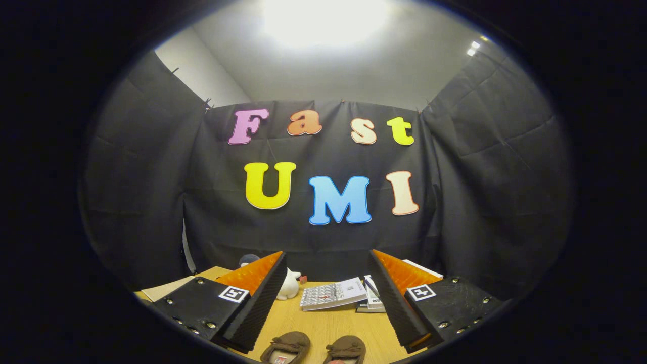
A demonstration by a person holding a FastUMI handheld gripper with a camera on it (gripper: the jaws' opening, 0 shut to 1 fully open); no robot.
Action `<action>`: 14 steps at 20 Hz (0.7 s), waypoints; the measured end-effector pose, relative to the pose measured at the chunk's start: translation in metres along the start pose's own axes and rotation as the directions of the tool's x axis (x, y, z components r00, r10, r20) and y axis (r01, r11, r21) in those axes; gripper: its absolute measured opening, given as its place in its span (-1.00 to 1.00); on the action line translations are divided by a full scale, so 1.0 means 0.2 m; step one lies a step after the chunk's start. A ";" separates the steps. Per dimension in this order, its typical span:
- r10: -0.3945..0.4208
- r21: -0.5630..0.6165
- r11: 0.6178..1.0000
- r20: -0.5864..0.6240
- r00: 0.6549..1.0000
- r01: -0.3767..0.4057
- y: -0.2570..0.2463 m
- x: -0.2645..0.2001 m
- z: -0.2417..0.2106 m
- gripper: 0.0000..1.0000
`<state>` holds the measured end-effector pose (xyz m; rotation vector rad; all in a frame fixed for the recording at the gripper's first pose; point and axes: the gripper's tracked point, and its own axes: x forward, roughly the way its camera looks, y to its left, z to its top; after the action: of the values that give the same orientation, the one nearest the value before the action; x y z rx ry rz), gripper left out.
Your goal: Open the storage box then place both shoes into the box .Put the left shoe in first, then the right shoe, with the right side of both shoes facing outward in a uniform manner.
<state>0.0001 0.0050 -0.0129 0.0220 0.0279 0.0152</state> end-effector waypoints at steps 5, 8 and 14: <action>0.016 0.007 1.000 -0.019 1.000 -0.016 0.03 0.01 -0.04 0.96; 0.053 0.101 0.994 -0.061 0.997 -0.047 0.07 0.02 -0.11 0.96; 0.169 0.368 0.925 -0.184 0.968 -0.092 0.21 0.03 -0.31 0.97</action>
<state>0.0042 0.0485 -0.0751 0.3880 0.2444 0.1476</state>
